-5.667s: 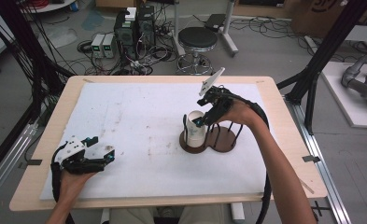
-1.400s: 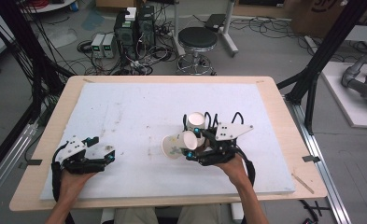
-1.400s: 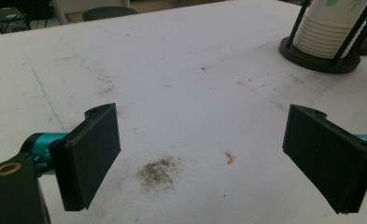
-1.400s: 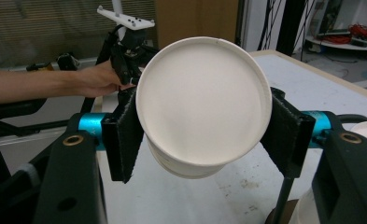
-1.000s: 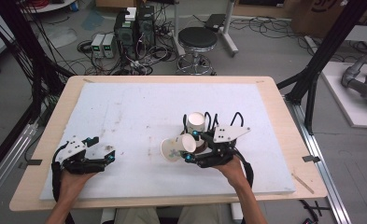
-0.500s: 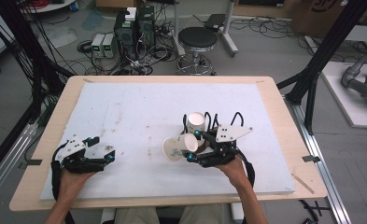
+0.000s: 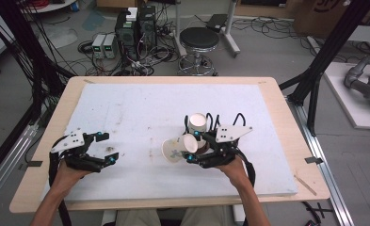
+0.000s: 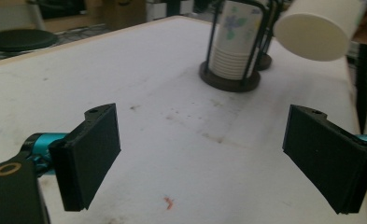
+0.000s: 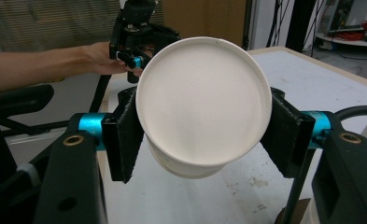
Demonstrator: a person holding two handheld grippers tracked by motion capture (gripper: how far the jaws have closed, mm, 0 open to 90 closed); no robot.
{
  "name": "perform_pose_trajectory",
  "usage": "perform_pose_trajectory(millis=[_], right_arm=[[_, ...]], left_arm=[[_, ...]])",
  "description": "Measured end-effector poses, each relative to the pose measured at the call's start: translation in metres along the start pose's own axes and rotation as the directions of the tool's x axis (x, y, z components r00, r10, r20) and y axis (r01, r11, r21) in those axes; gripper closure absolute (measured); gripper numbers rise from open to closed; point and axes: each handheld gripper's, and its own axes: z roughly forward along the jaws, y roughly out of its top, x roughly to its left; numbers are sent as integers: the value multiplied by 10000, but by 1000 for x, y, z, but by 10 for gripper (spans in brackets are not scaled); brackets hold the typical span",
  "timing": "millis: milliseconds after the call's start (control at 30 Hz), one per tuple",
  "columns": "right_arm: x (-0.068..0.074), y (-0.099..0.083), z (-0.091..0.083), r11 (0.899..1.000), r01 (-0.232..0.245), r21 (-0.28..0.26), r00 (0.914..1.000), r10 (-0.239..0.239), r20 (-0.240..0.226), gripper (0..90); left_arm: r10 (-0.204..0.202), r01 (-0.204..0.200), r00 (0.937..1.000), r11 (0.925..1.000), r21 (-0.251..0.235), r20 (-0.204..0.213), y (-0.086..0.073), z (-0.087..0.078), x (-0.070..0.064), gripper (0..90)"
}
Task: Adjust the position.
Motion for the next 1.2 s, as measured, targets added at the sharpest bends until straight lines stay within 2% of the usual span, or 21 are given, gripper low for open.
perform_pose_trajectory(millis=[67,200,367,500,700,933,1033,1200], right_arm=[[0,1,1,10000,10,-42,10000,-10,-92,367],[0,2,5,9999,128,-13,9998,-129,-149,367],[1,3,8,9999,110,33,9995,-109,-301,366],[1,4,11,9999,114,39,9990,-112,-436,367],[1,5,15,9997,212,76,9980,-207,-602,367],[1,5,15,9996,278,-1,9975,-277,-649,367],[2,6,14,9996,270,-41,9976,-272,-642,367],[2,6,12,9997,243,-36,9974,-245,-684,367]], left_arm=[[216,-228,9974,9996,175,684,7,2,1,110],[409,-419,9918,9991,56,1208,19,6,-1,110],[615,-609,9802,9981,-89,1882,28,20,-8,110],[791,-710,9680,9966,-424,2382,36,37,-15,110],[1028,-836,9417,9938,-732,3203,50,64,-27,110],[1305,-1045,9148,9906,-883,3822,66,92,-41,110],[1410,-1133,9047,9893,-920,4020,70,102,-47,110],[1478,-1174,8940,9883,-973,4229,72,117,-54,110]])
